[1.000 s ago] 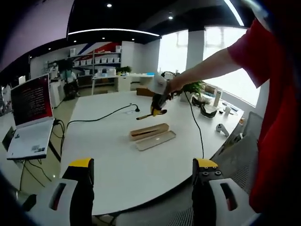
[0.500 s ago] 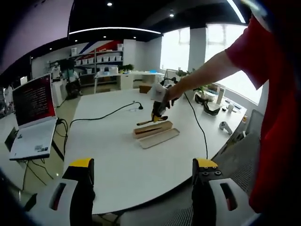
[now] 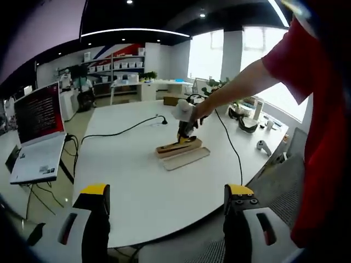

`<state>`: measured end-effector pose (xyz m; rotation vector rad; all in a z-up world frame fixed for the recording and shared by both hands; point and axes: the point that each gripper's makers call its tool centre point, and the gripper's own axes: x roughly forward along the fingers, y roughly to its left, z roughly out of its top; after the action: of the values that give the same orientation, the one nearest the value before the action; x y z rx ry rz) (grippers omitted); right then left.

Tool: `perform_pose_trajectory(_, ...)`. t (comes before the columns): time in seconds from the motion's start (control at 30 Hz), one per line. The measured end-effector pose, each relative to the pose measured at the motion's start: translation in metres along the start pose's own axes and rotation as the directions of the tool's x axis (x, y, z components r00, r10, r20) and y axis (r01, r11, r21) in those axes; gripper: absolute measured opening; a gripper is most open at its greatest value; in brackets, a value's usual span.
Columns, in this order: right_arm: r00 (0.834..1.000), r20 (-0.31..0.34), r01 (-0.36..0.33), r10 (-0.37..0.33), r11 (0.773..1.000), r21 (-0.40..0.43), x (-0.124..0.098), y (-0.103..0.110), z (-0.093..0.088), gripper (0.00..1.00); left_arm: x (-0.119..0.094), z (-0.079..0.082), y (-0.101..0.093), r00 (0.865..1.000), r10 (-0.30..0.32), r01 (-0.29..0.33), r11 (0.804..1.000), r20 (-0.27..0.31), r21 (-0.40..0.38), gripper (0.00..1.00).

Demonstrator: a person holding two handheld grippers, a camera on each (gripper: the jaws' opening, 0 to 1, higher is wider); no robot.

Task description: Arrange the utensils inside the cutlery case until each visible utensil rests in its matching compartment.

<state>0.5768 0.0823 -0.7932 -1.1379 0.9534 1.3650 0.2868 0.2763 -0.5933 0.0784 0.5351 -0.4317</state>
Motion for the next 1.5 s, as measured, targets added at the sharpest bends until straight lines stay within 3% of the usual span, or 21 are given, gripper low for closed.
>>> perform_pose_trajectory(0.6,0.999,-0.047,0.001,-0.003,0.999,-0.039,0.012,-0.002,-0.007,0.01,-0.002,-0.008,0.007,1.0,0.012,-0.012,1.0,-0.023,-0.005,0.87)
perform_pose_trajectory(0.9,1.0,-0.027,-0.017,0.016,0.998,-0.059,0.017,0.002,-0.005,0.02,0.001,-0.009,0.005,0.999,0.007,-0.007,1.0,-0.032,-0.001,0.87)
perform_pose_trajectory(1.2,1.0,-0.018,0.016,-0.016,1.0,-0.013,0.011,-0.004,-0.004,0.01,0.0,-0.007,0.006,0.999,0.008,-0.008,1.0,-0.034,0.009,0.87)
perform_pose_trajectory(1.5,0.997,0.042,0.061,-0.067,0.99,0.126,-0.017,-0.015,-0.008,0.04,-0.002,0.001,0.006,1.0,0.002,-0.002,1.0,-0.013,0.024,0.87)
